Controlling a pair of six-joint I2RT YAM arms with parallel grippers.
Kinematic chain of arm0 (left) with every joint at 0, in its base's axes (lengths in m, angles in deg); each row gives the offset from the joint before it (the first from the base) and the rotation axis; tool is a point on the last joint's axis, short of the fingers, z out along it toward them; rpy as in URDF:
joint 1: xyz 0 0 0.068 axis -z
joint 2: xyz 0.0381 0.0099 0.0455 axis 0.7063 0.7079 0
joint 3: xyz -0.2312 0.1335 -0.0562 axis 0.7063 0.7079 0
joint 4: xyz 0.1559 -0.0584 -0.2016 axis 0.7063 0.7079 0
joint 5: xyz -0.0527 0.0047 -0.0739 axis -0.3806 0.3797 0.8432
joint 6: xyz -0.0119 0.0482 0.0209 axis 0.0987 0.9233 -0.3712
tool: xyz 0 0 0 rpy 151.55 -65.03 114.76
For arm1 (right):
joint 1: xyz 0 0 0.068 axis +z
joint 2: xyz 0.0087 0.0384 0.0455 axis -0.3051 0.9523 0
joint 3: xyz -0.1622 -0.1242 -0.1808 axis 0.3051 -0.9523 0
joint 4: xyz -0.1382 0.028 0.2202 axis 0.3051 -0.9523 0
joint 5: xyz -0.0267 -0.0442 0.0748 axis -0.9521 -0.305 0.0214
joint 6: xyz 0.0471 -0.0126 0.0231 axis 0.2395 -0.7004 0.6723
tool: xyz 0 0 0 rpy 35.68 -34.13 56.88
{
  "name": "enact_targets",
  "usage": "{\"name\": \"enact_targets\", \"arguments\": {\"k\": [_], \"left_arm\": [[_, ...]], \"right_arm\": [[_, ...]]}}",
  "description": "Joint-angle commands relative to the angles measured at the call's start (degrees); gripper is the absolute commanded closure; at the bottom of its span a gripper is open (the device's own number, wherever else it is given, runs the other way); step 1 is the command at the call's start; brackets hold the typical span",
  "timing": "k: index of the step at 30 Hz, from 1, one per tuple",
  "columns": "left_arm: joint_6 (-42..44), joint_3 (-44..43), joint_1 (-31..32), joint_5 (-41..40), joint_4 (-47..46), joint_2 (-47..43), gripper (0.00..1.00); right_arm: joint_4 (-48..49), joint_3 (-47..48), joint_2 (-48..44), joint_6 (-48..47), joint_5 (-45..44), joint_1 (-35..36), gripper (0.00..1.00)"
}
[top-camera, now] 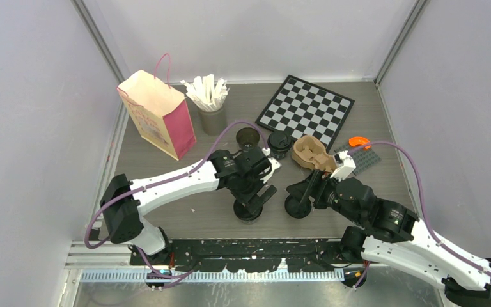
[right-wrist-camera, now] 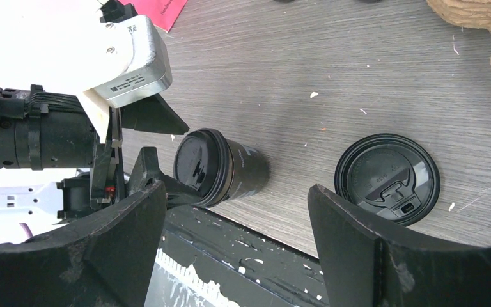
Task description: Pack the takeout coffee
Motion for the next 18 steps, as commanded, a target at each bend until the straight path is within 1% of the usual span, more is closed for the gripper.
{"name": "enact_targets", "arguments": {"k": [1,6,11,13,16,18], "left_arm": [[-0.08,-2.11,0.3,-0.41,-0.76,0.03,0.12],[0.16,-1.65,0.28,0.74,-1.5,-0.63,0.1],[0.67,-0.9,0.34,0.85,-5.11,-4.62,0.08],[0.72,-0.51,0.27,-1.7,-6.59,-7.2,0.05],[-0.05,0.24,-0.35,-8.6,-7.55,-11.15,0.01],[-1.06,0.94,-1.63,-9.88,-7.97,-13.87,0.0]], "right_arm": [[1.38,1.97,-0.15,-0.78,-0.31,0.28,0.15],[1.3,1.89,0.0,-0.4,-0.35,0.33,0.15],[1.08,1.76,0.97,-0.33,-0.23,0.28,0.15],[1.22,1.78,2.07,-0.32,0.58,0.37,0.16],[2.59,1.5,4.88,0.13,2.67,0.27,0.19],[4.46,1.22,7.55,1.02,4.28,0.3,0.23]]}}
